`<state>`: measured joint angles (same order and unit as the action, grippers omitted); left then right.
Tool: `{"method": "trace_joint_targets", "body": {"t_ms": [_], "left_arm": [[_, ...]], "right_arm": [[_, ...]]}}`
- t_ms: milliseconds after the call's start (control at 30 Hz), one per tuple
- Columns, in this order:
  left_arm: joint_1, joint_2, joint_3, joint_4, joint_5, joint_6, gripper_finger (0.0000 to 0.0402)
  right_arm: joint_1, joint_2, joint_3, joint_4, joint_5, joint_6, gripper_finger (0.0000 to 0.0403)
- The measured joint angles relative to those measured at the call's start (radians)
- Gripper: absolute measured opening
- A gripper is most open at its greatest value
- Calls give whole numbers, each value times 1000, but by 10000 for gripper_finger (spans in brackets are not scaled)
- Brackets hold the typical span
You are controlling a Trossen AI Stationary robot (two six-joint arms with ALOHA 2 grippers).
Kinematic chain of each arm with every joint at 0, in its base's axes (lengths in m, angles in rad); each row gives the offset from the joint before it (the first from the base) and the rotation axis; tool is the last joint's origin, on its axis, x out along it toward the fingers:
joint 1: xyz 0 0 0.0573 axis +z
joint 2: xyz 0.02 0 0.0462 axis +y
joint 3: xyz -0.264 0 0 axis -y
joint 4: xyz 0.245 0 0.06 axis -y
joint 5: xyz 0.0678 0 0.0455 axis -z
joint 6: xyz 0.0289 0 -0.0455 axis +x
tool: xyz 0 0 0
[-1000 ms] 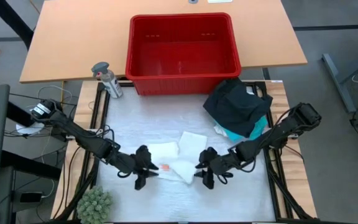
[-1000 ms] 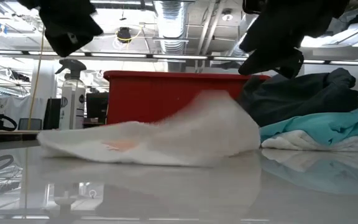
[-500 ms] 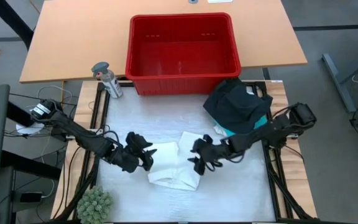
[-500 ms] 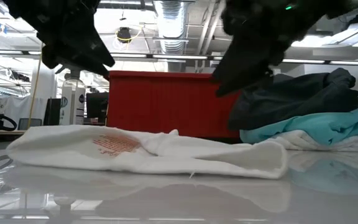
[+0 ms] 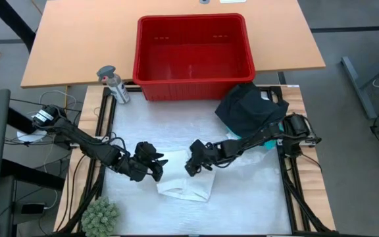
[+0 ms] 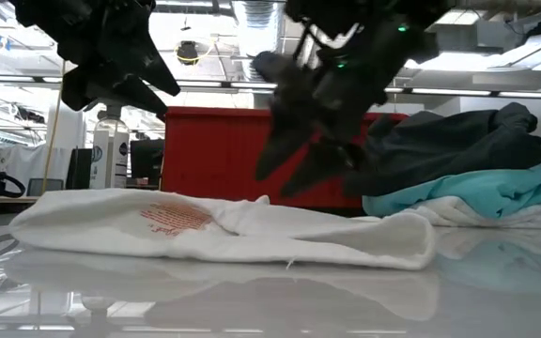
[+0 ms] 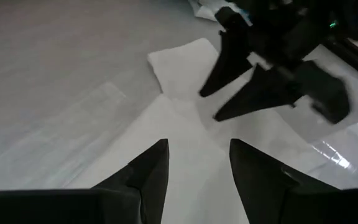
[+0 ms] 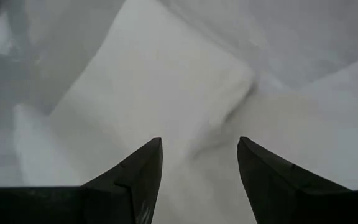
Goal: Fold Laundry from Bin
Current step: Fold the white underwear
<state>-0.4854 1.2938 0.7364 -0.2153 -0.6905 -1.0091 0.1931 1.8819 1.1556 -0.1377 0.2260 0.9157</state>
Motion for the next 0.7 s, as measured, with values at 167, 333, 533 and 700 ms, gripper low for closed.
{"method": "trace_joint_targets", "body": {"t_ms": [167, 333, 533, 700], "left_arm": [[0, 0, 0, 4, 29, 34, 158], [0, 0, 0, 4, 74, 100, 158], [0, 0, 0, 4, 91, 143, 158], [0, 0, 0, 5, 103, 164, 158]], "right_arm": [[-8, 94, 115, -116, 34, 11, 230], [-13, 153, 208, -216, 35, 22, 230], [-24, 152, 273, -297, 33, 81, 230], [-37, 153, 299, -415, 16, 140, 230]]}}
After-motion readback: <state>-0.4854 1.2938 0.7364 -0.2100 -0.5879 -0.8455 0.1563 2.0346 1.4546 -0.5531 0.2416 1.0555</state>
